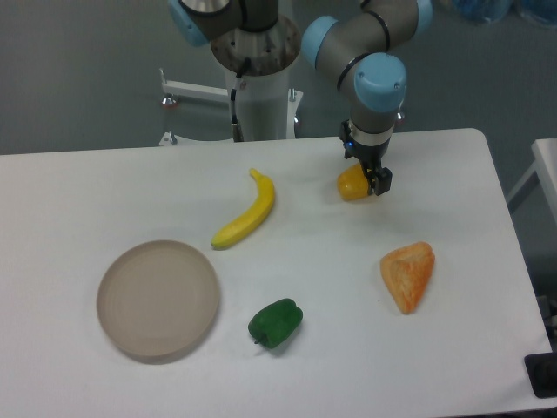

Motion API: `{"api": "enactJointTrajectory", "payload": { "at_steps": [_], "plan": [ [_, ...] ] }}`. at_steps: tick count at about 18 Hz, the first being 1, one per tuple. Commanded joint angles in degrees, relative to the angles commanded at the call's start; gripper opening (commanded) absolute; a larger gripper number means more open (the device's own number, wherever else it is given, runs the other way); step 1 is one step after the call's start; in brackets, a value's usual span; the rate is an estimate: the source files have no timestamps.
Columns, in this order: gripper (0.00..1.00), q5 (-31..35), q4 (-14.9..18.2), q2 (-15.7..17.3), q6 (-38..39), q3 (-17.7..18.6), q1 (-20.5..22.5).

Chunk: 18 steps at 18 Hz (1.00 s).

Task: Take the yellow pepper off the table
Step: 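Close the gripper around the yellow bell pepper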

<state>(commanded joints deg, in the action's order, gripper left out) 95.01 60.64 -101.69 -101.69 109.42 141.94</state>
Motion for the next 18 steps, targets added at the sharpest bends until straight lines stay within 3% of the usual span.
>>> {"api": "enactJointTrajectory", "payload": {
  "at_steps": [10, 12, 14, 18],
  "plan": [
    [0.99, 1.2, -0.4, -1.3, -0.6, 0.4, 0.3],
    [0.77, 1.2, -0.4, -1.3, -0.6, 0.3, 0.4],
    [0.63, 1.2, -0.4, -1.4, -0.3, -0.2, 0.4],
    [0.55, 1.3, -0.4, -1.4, -0.4, -0.9, 0.5]
  ]
}}
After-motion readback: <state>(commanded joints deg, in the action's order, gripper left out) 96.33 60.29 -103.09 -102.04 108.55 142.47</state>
